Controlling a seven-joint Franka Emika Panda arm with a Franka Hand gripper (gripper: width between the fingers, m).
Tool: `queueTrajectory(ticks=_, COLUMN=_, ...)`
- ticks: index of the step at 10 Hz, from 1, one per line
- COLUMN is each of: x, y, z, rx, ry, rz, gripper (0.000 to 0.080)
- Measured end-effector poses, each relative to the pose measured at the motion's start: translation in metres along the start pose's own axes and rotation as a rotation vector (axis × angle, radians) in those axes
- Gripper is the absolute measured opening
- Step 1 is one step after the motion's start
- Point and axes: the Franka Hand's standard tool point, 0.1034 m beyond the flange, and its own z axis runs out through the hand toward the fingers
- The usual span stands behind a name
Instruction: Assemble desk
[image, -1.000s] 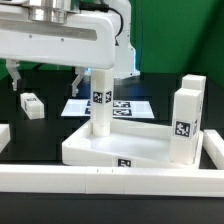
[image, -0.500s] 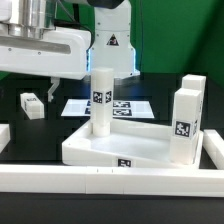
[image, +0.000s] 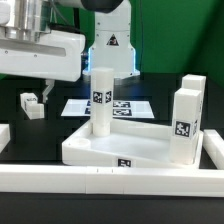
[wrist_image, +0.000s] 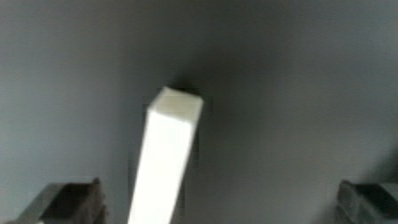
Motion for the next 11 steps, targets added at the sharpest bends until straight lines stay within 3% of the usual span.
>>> queueTrajectory(ticks=1, x=-0.007, y=0.004, z=0.002, rx=0.004, ry=-0.006, rz=0.001, gripper=0.0648)
queueTrajectory(ticks=5, x=-0.008, y=0.004, z=0.002, rx=0.005, ry=-0.008, rz=0.0, gripper=0.0648)
queueTrajectory(ticks=7, x=-0.021, y=0.005, z=0.005, rx=-0.009, ry=-0.007, rz=-0.058, gripper=0.0648)
queueTrajectory(ticks=9, x=-0.032, y=-0.001, z=0.007, rx=0.025, ry=-0.035, rz=-0.048, gripper=0.0648)
queueTrajectory(ticks=11, x=-0.031, y=-0.004, z=0.008, rx=0.035, ry=-0.045, rz=-0.032, gripper=0.0648)
